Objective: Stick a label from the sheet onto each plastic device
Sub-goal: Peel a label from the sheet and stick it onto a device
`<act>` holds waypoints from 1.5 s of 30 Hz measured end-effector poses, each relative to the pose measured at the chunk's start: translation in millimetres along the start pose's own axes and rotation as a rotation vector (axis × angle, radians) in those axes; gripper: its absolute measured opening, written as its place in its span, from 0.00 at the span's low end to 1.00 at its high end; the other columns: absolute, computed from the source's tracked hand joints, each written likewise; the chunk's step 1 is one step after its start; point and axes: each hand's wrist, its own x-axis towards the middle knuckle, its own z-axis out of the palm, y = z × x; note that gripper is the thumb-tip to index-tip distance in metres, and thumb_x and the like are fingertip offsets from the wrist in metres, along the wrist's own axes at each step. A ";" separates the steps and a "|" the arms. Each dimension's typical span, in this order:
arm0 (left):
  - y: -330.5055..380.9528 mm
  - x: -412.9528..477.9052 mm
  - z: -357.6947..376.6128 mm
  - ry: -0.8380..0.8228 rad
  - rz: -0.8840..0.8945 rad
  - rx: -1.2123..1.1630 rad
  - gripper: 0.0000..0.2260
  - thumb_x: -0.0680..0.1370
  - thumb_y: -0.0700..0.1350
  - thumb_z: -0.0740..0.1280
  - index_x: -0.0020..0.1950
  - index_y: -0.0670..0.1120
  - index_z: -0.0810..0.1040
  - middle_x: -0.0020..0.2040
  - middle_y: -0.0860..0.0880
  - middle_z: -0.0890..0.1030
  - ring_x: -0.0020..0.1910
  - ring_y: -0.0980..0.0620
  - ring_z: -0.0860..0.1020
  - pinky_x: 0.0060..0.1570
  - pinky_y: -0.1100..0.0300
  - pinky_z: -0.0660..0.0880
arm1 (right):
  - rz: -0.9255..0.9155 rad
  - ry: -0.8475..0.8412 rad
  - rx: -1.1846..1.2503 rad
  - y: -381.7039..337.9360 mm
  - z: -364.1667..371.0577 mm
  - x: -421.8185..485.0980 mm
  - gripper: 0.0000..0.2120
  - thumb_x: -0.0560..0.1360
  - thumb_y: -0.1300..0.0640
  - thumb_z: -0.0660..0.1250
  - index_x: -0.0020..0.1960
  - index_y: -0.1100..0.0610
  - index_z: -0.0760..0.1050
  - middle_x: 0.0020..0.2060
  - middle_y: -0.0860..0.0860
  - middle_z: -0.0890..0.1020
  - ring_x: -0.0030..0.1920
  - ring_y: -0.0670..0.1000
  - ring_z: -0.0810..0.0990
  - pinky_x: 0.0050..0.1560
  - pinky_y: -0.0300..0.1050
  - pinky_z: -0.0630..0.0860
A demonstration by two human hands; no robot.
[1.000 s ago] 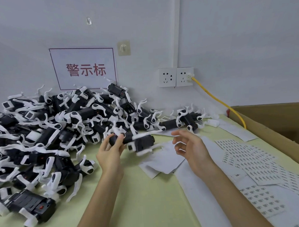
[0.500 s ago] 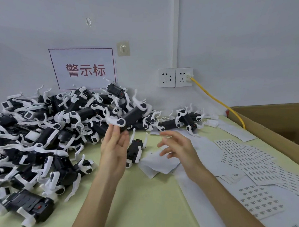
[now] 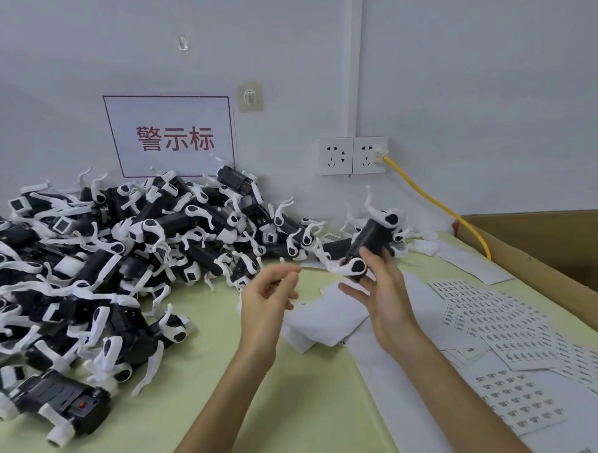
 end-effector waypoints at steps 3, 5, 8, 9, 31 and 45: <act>1.5 -0.6 -1.9 -0.067 -0.029 -0.042 0.05 0.79 0.49 0.71 0.54 0.53 0.85 0.49 0.56 0.85 0.38 0.59 0.78 0.34 0.71 0.71 | -0.131 -0.049 -0.179 -1.5 -0.5 -2.8 0.15 0.74 0.52 0.70 0.60 0.46 0.78 0.49 0.48 0.82 0.47 0.46 0.82 0.43 0.42 0.81; 1.5 -1.4 0.2 -0.211 -0.045 -0.022 0.12 0.77 0.56 0.71 0.59 0.57 0.85 0.57 0.57 0.85 0.44 0.61 0.80 0.39 0.70 0.74 | -0.200 -0.089 -0.319 1.4 2.7 -7.0 0.17 0.70 0.51 0.70 0.59 0.44 0.79 0.46 0.42 0.84 0.44 0.45 0.81 0.44 0.42 0.80; 0.8 -6.2 6.5 -0.343 -0.054 0.034 0.15 0.77 0.61 0.66 0.59 0.58 0.84 0.56 0.55 0.85 0.51 0.60 0.80 0.49 0.65 0.74 | -0.261 -0.137 -0.419 7.9 7.1 -12.1 0.22 0.70 0.53 0.75 0.63 0.47 0.79 0.51 0.43 0.84 0.52 0.46 0.82 0.55 0.46 0.77; 0.5 -7.4 7.7 -0.335 -0.065 0.030 0.18 0.76 0.63 0.65 0.57 0.55 0.84 0.54 0.53 0.86 0.52 0.58 0.81 0.51 0.62 0.73 | -0.270 -0.146 -0.429 8.5 7.5 -13.1 0.24 0.69 0.52 0.76 0.64 0.47 0.78 0.52 0.44 0.84 0.55 0.47 0.81 0.57 0.46 0.77; -4.5 -4.4 3.2 -0.292 -0.145 -0.029 0.16 0.80 0.50 0.70 0.48 0.35 0.82 0.40 0.46 0.82 0.39 0.53 0.79 0.45 0.62 0.76 | -0.007 -0.170 -0.297 10.3 2.0 -7.8 0.15 0.77 0.50 0.70 0.34 0.51 0.74 0.32 0.48 0.76 0.36 0.46 0.74 0.37 0.36 0.70; 3.1 12.8 -22.4 -0.013 -0.323 -0.453 0.25 0.85 0.62 0.49 0.56 0.49 0.81 0.47 0.52 0.88 0.35 0.57 0.83 0.31 0.64 0.73 | -0.078 -0.570 -1.352 37.4 -12.2 -8.2 0.21 0.69 0.47 0.73 0.61 0.46 0.75 0.58 0.45 0.75 0.57 0.44 0.71 0.62 0.49 0.69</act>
